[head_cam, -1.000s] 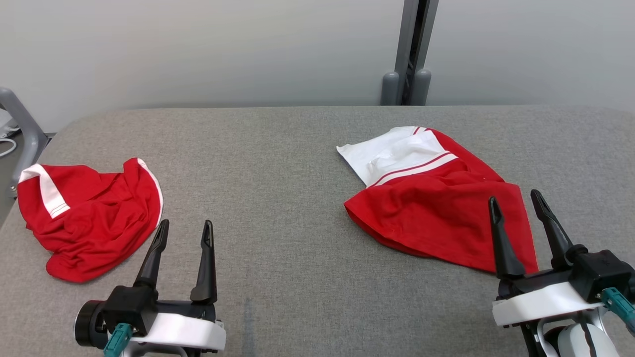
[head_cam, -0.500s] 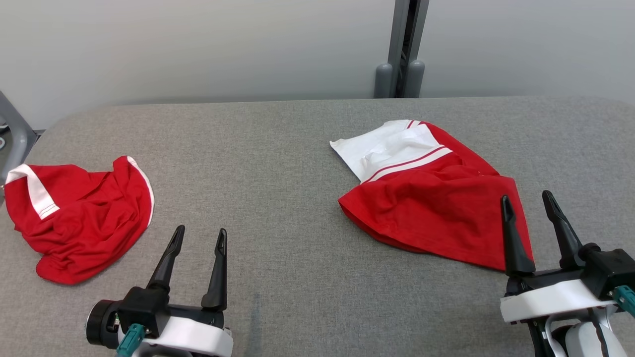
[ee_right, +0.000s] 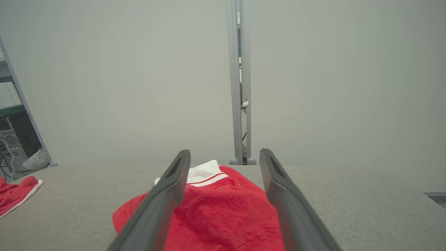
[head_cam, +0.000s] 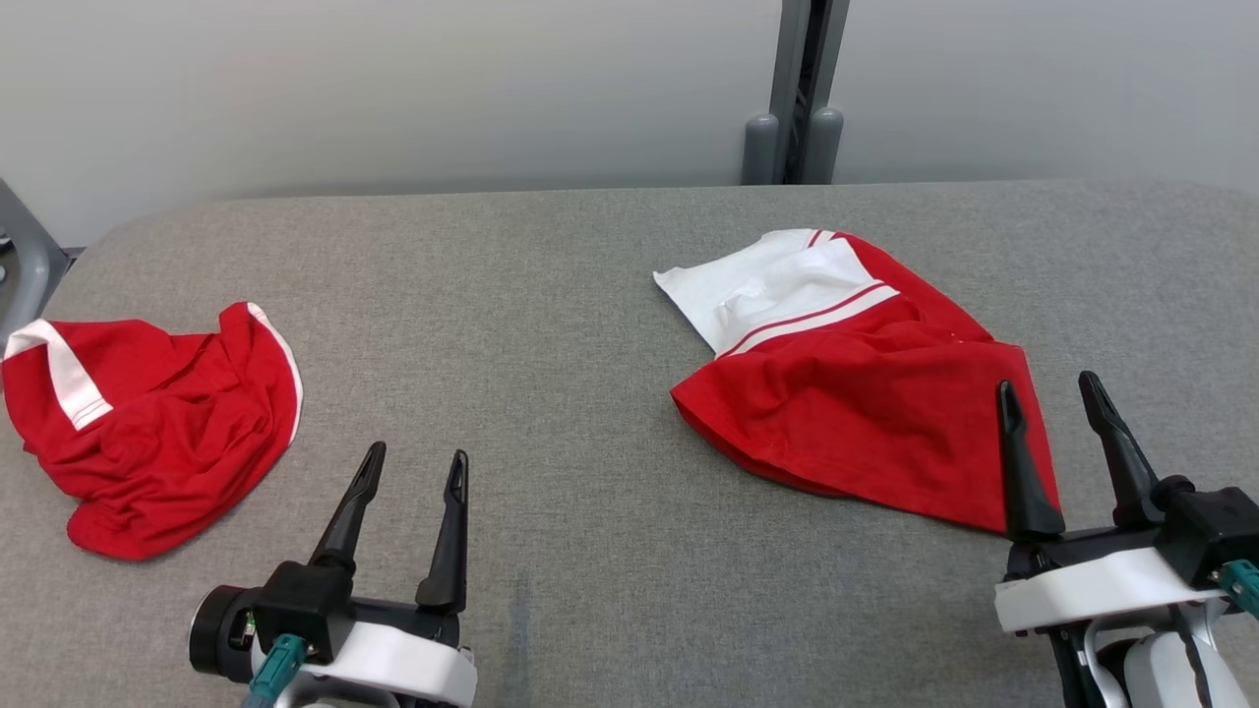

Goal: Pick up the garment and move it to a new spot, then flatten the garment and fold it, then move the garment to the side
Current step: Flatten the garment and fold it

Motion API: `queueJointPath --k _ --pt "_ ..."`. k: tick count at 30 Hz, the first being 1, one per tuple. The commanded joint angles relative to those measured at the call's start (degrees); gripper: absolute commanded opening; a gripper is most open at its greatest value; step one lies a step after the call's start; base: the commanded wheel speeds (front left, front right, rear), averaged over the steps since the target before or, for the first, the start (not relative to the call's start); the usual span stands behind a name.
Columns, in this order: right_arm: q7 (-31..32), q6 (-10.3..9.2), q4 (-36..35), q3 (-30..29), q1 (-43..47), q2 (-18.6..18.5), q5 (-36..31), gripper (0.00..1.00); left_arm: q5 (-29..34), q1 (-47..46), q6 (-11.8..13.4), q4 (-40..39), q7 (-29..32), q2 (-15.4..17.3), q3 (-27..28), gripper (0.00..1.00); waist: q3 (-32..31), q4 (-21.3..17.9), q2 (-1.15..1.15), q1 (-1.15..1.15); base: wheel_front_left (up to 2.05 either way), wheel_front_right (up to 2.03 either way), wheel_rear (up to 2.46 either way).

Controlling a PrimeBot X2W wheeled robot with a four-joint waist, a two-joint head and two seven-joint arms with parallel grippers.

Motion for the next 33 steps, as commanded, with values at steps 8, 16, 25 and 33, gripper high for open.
queueJointPath --k 8,16,25,33 --pt "-0.1 -0.02 0.1 -0.9 -1.2 -0.2 -1.2 1.0 -0.2 -2.8 0.0 0.5 -0.2 0.2 -1.7 1.0 2.8 1.9 0.0 0.0 0.0 0.0 0.0" --pt "0.3 -0.02 7.1 -1.2 -10.0 -0.6 -6.7 1.0 -1.6 -6.4 1.0 1.6 -0.2 0.2 -4.8 1.0 8.1 6.7 0.0 0.0 0.0 0.0 0.0" --pt "11.4 -0.03 20.0 1.9 -25.4 -8.5 -3.8 1.0 -3.2 -10.0 2.2 1.8 -0.2 0.2 -8.2 1.0 12.7 12.4 0.0 0.0 0.0 0.0 0.0" --pt "19.8 -0.03 28.8 3.4 -33.7 -13.2 1.2 1.0 -4.7 -10.9 3.1 1.5 -0.2 0.2 -9.9 1.0 14.4 15.1 0.0 0.0 0.0 0.0 0.0"
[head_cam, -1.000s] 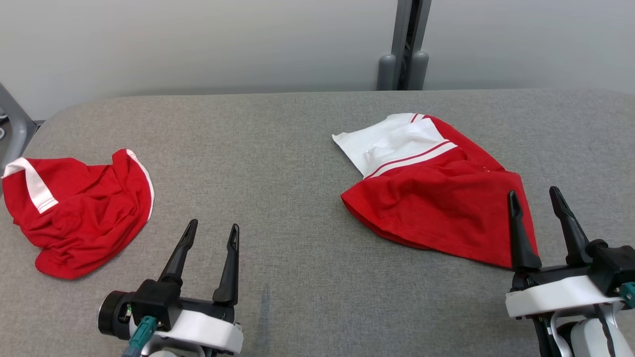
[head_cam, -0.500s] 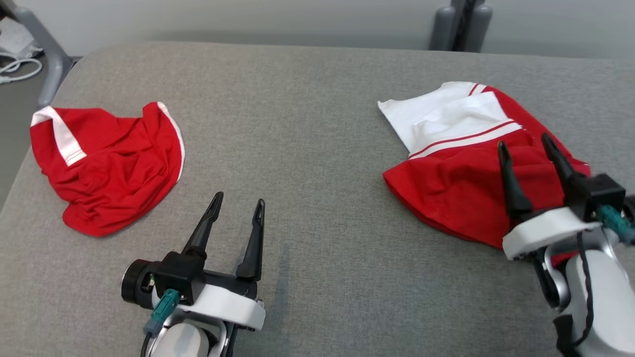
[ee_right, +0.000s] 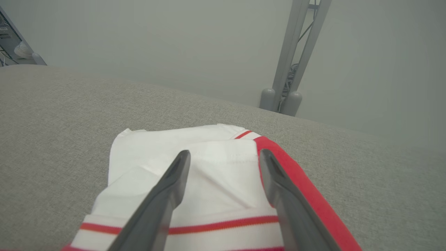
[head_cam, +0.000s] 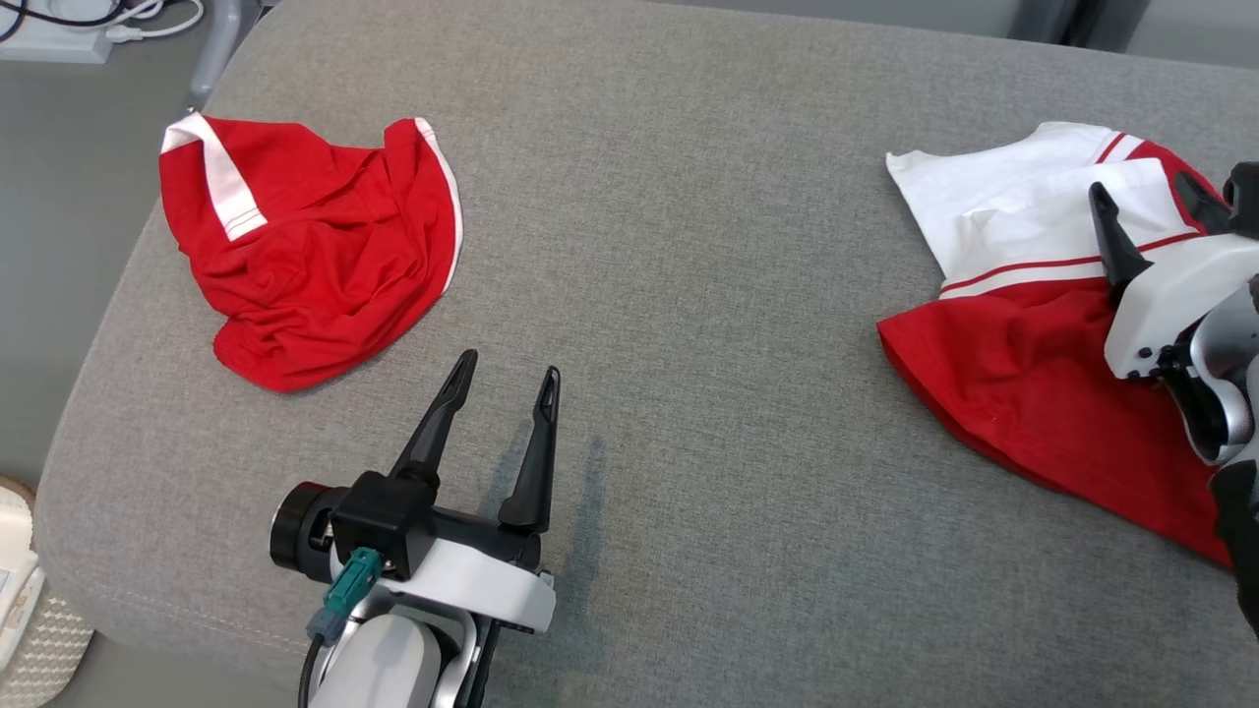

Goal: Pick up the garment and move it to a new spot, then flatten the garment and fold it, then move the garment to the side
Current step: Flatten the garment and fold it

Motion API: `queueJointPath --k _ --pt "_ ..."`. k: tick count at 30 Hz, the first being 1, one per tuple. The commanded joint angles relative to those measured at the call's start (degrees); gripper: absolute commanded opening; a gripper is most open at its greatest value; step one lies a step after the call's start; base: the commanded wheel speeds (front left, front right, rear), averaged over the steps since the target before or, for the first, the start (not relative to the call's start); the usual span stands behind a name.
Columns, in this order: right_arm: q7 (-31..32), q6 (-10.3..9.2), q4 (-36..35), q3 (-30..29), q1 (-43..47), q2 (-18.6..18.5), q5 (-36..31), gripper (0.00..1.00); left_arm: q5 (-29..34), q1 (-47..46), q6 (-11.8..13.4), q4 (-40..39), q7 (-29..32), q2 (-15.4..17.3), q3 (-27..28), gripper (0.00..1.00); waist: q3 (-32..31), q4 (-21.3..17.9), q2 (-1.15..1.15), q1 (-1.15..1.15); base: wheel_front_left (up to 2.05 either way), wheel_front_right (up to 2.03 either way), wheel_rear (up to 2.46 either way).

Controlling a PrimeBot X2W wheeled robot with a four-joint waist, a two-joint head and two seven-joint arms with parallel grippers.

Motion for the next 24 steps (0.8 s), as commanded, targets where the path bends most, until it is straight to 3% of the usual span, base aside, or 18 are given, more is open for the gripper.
queueJointPath --k 1,6,7,8,9,19,24 --pt "0.9 -0.04 1.3 0.6 -1.3 -1.4 0.7 1.0 -0.6 -0.8 0.4 -0.2 -0.2 0.2 0.0 1.0 0.6 0.7 0.0 0.0 0.0 0.0 0.0" --pt "4.1 -0.03 5.7 0.9 -3.7 -2.2 3.2 1.0 -0.6 -0.5 0.5 0.2 -0.2 0.2 0.2 1.0 1.0 1.3 0.0 0.0 0.0 0.0 0.0" --pt "4.8 -0.03 6.4 1.2 -3.8 -2.1 3.8 0.69 -0.6 -0.6 0.6 0.2 -0.2 0.2 0.3 1.0 1.0 1.5 0.0 0.0 0.0 0.0 0.0" --pt "5.3 -0.03 6.8 2.0 -4.0 -2.1 4.1 0.18 -0.7 -0.6 0.6 0.1 -0.2 0.1 0.3 1.0 1.1 1.5 0.0 0.0 0.0 0.0 0.0" --pt "5.1 -0.03 6.8 2.9 -4.2 -2.4 4.4 0.0 -0.8 -0.7 0.6 0.1 -0.2 0.1 0.3 1.0 1.1 1.6 0.0 0.0 0.0 0.0 0.0" --pt "-3.9 -0.03 2.1 11.3 -5.4 -1.9 6.9 0.0 -0.7 -0.3 0.6 0.8 -0.2 0.2 0.6 1.0 -1.3 0.8 0.0 0.0 0.0 0.0 0.0" --pt "-6.8 -0.03 -6.6 24.0 -6.4 -0.6 15.7 0.0 -0.2 0.5 0.2 1.1 -0.2 0.2 1.1 1.0 -4.0 0.2 0.0 0.0 0.0 0.0 0.0"
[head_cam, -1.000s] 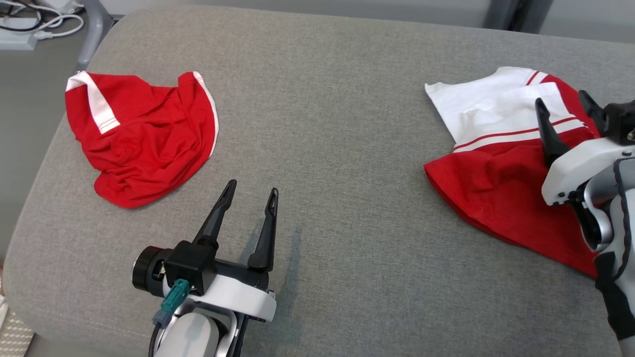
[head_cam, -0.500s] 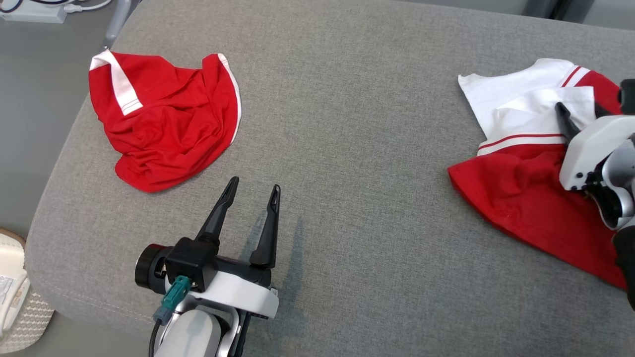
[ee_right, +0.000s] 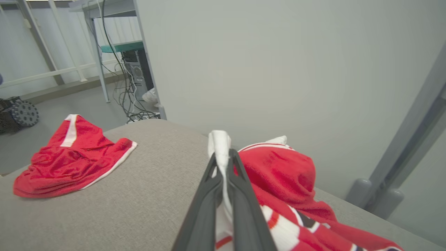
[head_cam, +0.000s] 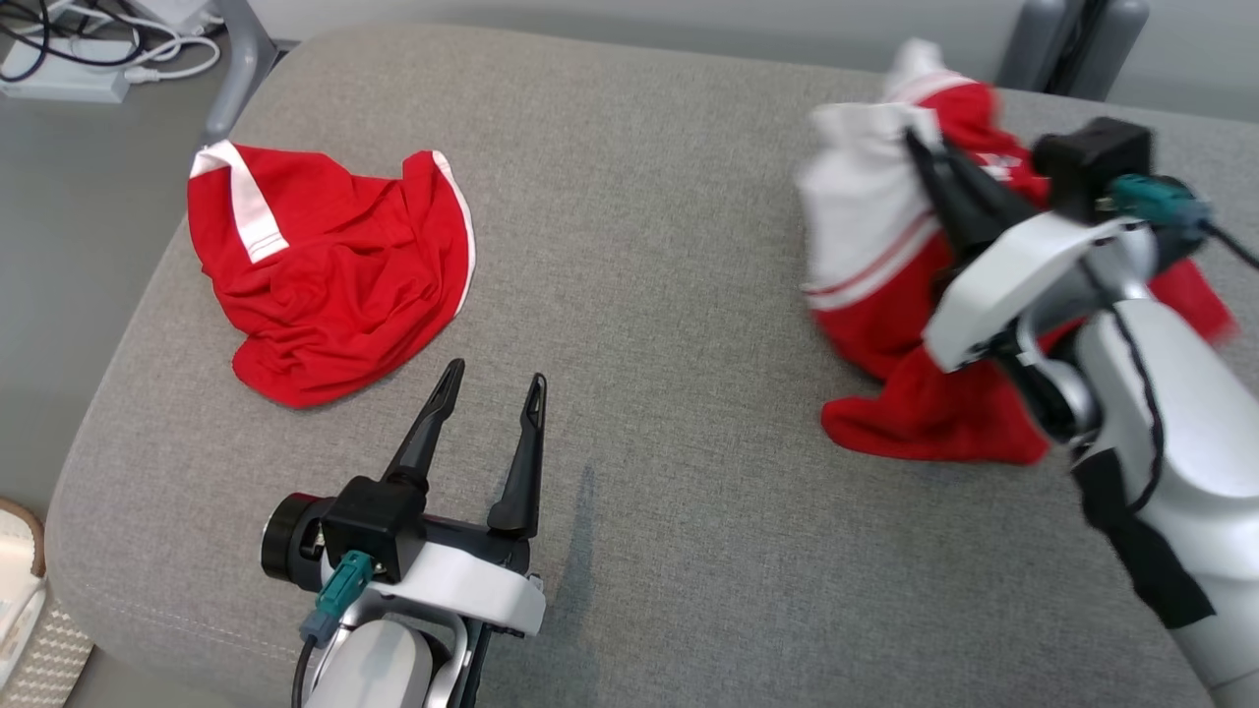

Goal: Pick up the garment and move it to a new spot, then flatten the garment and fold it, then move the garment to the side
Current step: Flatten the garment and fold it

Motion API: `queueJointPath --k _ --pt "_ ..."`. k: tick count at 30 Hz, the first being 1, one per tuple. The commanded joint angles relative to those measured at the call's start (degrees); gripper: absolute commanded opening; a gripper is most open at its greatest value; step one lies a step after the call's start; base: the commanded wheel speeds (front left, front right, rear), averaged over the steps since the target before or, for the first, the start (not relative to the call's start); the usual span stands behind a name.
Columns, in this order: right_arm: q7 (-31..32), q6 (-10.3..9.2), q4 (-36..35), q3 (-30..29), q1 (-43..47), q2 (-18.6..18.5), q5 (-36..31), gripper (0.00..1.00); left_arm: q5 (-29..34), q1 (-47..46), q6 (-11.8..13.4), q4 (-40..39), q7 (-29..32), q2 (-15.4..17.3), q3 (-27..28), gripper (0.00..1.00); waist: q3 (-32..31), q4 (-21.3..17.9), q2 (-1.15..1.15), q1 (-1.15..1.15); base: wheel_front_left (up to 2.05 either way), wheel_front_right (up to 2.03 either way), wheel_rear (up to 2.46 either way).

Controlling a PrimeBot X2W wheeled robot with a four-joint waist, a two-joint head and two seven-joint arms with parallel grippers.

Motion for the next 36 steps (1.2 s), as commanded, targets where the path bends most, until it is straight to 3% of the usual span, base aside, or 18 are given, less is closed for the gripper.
queueJointPath --k 1,5,6,7,11,19,26,32,36 --pt "-0.2 -0.02 -1.3 2.0 -0.6 -0.8 1.5 0.0 0.3 0.3 -0.1 0.2 -0.2 0.2 0.3 1.0 -0.7 -0.2 0.0 0.0 0.0 0.0 0.0" --pt "2.2 -0.03 -3.7 11.6 -1.2 -2.3 7.4 0.0 0.5 0.8 -0.2 0.3 -0.2 0.2 0.5 1.0 -1.7 -0.3 0.0 0.0 0.0 0.0 0.0" --pt "2.5 -0.03 -3.1 13.2 -1.8 -3.0 7.5 0.14 0.6 1.1 -0.2 0.3 -0.2 0.2 0.6 1.0 -1.8 -0.3 0.0 0.0 0.0 0.0 0.0" --pt "2.3 -0.03 -2.3 14.6 -2.1 -3.3 7.2 0.98 0.5 1.2 -0.2 0.3 -0.2 0.2 0.6 1.0 -1.9 -0.3 0.0 0.0 0.0 0.0 0.0" --pt "1.8 -0.02 0.7 18.7 -1.5 -2.3 9.7 1.0 0.6 1.6 -0.2 0.3 -0.2 0.2 0.7 1.0 -2.5 -0.7 0.0 0.0 0.0 0.0 0.0" --pt "-3.9 -0.02 3.1 17.6 1.8 -4.2 12.8 1.0 0.1 3.0 -0.5 0.1 -0.2 0.2 2.5 1.0 -5.3 -3.9 0.0 0.0 0.0 0.0 0.0" --pt "-10.7 -0.02 4.0 7.7 9.8 -4.9 9.8 1.0 0.4 4.5 -0.7 -0.6 -0.2 0.2 4.1 1.0 -8.5 -8.0 0.0 0.0 0.0 0.0 0.0" --pt "-12.5 -0.02 2.3 -1.3 17.8 -2.7 6.1 1.0 0.3 5.5 -0.6 -1.3 -0.2 0.2 5.0 1.0 -9.5 -10.6 0.0 0.0 0.0 0.0 0.0" --pt "-13.0 -0.02 0.1 -8.8 24.2 0.7 3.0 1.0 0.7 6.1 -0.9 -1.3 -0.2 0.2 5.5 1.0 -9.7 -12.1 0.0 0.0 0.0 0.0 0.0"
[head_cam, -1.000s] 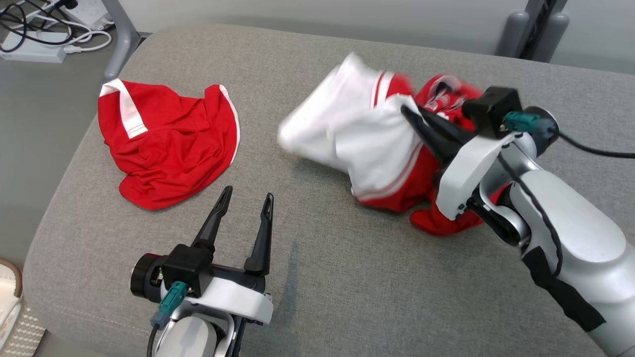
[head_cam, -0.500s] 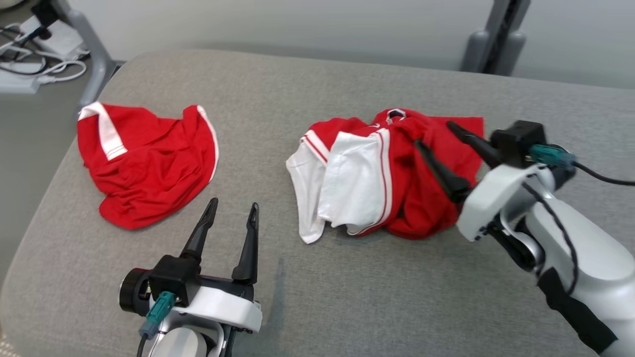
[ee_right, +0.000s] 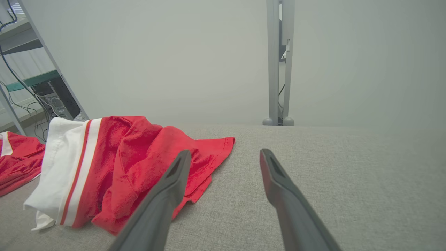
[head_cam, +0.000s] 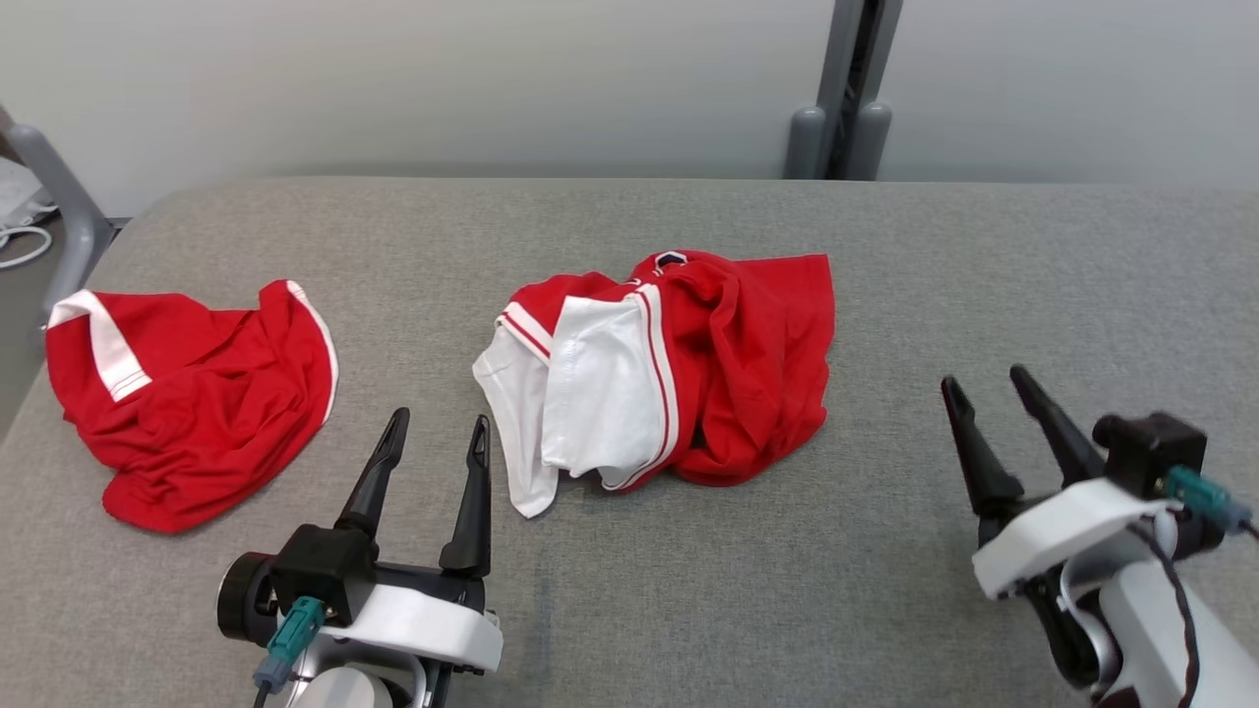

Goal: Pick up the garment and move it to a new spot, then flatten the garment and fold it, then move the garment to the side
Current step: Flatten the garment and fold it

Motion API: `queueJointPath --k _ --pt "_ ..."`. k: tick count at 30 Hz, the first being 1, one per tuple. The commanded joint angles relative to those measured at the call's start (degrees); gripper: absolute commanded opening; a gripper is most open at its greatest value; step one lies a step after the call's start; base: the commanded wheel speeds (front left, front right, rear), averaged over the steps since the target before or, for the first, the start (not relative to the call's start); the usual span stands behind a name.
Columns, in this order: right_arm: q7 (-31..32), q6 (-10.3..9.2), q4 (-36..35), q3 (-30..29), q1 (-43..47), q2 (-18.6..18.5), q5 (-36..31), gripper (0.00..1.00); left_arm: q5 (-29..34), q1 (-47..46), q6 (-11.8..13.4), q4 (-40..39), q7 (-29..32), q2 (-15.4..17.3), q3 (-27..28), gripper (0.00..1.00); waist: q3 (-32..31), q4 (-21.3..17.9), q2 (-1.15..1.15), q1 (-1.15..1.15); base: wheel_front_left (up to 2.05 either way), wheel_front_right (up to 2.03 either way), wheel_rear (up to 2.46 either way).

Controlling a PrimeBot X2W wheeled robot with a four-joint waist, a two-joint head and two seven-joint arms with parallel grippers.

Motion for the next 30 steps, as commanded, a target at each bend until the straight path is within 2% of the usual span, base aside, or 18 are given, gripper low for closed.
queueJointPath --k 1,7,15,30 --pt "-0.4 -0.02 -0.7 -1.5 2.0 1.0 -1.3 1.0 0.4 0.7 -0.3 -0.1 -0.2 0.2 0.2 1.0 0.0 -0.7 0.0 0.0 0.0 0.0 0.0" --pt "-0.4 -0.02 -2.7 -5.6 6.1 5.4 -4.9 1.0 0.9 -0.5 -0.9 0.2 -0.2 0.2 -0.2 1.0 1.1 -0.6 0.0 0.0 0.0 0.0 0.0" --pt "3.0 -0.02 -1.7 -4.5 4.3 8.6 -3.7 1.0 0.7 -1.6 -0.8 0.5 -0.2 0.2 -1.3 1.0 3.4 2.7 0.0 0.0 0.0 0.0 0.0" --pt "3.0 -0.02 8.2 -2.8 -1.1 7.8 -2.9 1.0 -0.1 -2.4 -0.1 0.7 -0.2 0.2 -2.2 1.0 5.9 9.4 0.0 0.0 0.0 0.0 0.0"
